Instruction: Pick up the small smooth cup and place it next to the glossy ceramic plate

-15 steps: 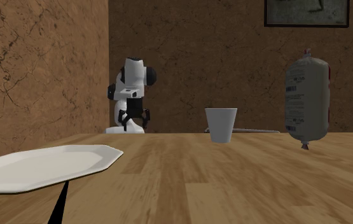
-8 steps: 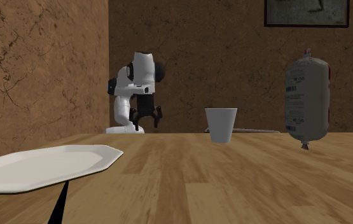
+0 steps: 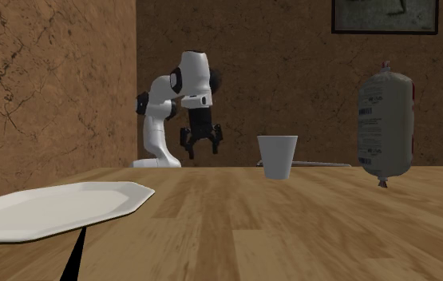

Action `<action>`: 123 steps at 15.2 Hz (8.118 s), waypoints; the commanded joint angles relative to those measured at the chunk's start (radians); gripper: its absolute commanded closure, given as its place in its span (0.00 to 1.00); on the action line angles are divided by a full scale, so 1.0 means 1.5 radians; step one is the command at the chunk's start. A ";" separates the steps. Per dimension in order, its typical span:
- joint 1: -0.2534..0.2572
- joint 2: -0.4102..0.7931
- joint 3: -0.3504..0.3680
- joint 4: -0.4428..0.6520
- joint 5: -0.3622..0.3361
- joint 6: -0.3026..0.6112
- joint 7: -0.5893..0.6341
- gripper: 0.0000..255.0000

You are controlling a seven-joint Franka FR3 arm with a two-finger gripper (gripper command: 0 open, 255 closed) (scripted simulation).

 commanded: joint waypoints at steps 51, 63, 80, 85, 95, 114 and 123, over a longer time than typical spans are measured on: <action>0.377 0.393 0.105 0.294 -0.808 0.039 0.317 0.00; 0.351 0.399 0.088 0.267 -0.817 0.092 0.324 0.00; 0.352 0.395 0.089 0.293 -0.811 0.074 0.299 1.00; 0.355 0.393 0.091 0.329 -0.806 0.051 0.268 1.00; 0.363 0.401 0.094 0.418 -0.801 0.001 0.204 1.00; 0.365 0.445 0.087 0.597 -0.808 -0.061 0.082 1.00; 0.253 0.438 0.047 0.533 -0.777 0.090 0.047 1.00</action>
